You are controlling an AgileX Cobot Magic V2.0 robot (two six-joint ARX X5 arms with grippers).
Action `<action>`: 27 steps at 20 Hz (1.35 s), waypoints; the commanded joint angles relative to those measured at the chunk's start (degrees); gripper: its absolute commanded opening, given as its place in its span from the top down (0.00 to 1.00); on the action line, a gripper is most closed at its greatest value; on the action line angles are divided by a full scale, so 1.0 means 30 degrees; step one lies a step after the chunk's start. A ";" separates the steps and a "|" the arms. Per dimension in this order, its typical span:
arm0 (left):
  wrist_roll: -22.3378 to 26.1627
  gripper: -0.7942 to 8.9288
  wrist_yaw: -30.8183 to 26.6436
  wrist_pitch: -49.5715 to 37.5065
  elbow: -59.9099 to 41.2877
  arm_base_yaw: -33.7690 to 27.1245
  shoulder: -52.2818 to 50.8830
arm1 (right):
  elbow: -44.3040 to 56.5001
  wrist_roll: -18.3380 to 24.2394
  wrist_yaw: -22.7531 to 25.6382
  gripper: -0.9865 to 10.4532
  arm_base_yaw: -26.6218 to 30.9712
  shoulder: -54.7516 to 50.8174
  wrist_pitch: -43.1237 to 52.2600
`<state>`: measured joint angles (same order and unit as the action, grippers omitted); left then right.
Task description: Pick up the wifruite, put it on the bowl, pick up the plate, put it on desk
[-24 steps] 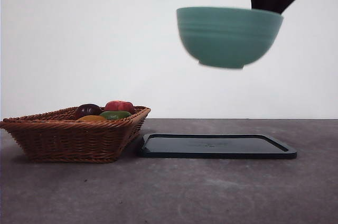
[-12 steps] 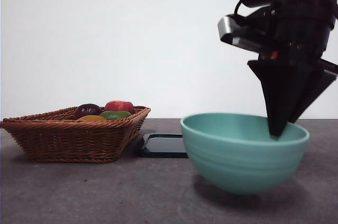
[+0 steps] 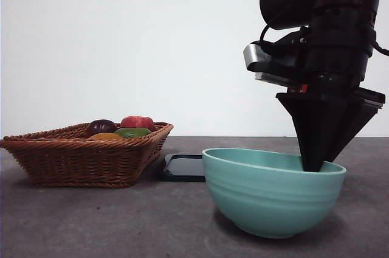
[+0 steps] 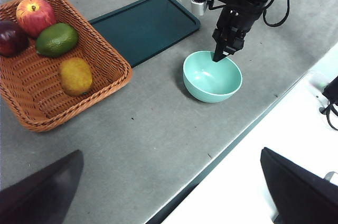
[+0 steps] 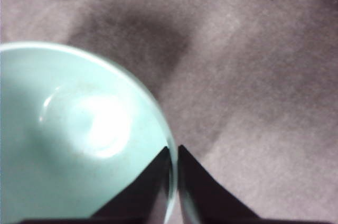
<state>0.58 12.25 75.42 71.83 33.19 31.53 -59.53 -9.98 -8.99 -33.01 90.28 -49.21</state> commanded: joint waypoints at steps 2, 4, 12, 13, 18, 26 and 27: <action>0.0022 0.34 0.0087 -0.0153 0.0211 0.0124 0.0073 | -0.0146 -0.0182 0.0044 0.59 -0.0219 0.0466 0.0277; 0.0029 0.34 0.0087 -0.0153 0.0211 0.0124 0.0073 | -0.0277 -0.0146 0.0080 0.53 -0.0182 0.0160 0.0255; -0.0073 0.34 0.0087 -0.0248 0.0211 0.0124 0.0073 | -0.0452 -0.0015 0.0627 0.35 -0.0124 -0.6564 -0.2208; -0.0204 0.34 0.0087 -0.0372 0.0211 0.0124 0.0073 | -0.0452 -0.0007 0.0612 0.35 -0.0124 -0.7686 -0.2688; -0.1086 0.34 0.0087 -0.1814 0.0211 0.0124 0.0073 | -0.0452 -0.0015 0.0488 0.35 -0.0131 -1.4083 -0.5282; -0.1566 0.34 0.0087 -0.2572 0.0211 0.0124 0.0073 | -0.0452 -0.1537 -0.1115 0.35 -0.0131 -2.1966 -0.7278; -0.1566 0.34 0.0087 -0.2572 0.0211 0.0124 0.0073 | -0.0452 -0.1530 -0.1166 0.35 -0.0131 -2.2469 -0.7388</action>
<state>-3.81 12.27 68.34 71.83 33.19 31.53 -59.99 -13.41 -12.27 -32.99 22.55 -71.75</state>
